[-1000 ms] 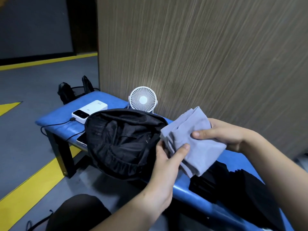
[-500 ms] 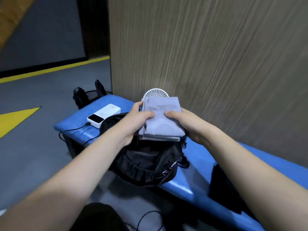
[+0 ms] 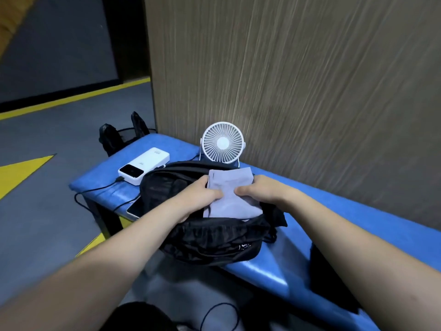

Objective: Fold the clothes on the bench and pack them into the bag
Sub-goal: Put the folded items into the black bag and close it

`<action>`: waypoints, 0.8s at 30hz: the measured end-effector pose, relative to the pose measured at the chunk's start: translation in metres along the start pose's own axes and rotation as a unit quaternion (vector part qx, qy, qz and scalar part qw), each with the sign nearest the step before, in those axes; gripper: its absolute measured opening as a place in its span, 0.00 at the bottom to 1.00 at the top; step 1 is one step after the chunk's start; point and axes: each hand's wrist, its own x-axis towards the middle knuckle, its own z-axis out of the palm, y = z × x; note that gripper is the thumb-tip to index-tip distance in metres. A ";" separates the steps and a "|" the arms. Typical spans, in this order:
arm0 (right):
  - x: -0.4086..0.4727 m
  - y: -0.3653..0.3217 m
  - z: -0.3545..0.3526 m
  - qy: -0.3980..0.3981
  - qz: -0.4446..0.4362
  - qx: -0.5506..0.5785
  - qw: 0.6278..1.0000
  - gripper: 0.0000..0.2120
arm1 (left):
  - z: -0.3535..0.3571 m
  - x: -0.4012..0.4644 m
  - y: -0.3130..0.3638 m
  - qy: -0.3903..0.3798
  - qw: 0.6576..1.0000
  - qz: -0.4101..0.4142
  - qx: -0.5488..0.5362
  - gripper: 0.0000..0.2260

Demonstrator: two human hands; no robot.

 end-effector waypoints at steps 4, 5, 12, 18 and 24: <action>-0.006 0.007 -0.009 -0.033 0.041 -0.086 0.995 0.16 | 0.002 -0.002 -0.007 -0.042 0.997 0.031 0.049 0.15; -0.007 0.008 -0.010 -0.035 0.047 -0.120 0.991 0.17 | 0.002 -0.002 -0.009 -0.062 0.996 0.029 0.058 0.16; -0.008 -0.001 0.007 0.137 -0.053 -0.266 0.953 0.42 | -0.005 0.005 -0.011 -0.064 0.975 0.047 0.207 0.19; 0.003 -0.012 0.023 0.257 -0.348 -0.440 0.787 0.31 | -0.016 0.005 -0.001 0.051 0.915 0.101 0.388 0.22; 0.015 -0.008 0.042 0.054 -0.355 -0.395 0.845 0.29 | -0.041 0.004 -0.006 -0.021 0.822 0.177 0.541 0.16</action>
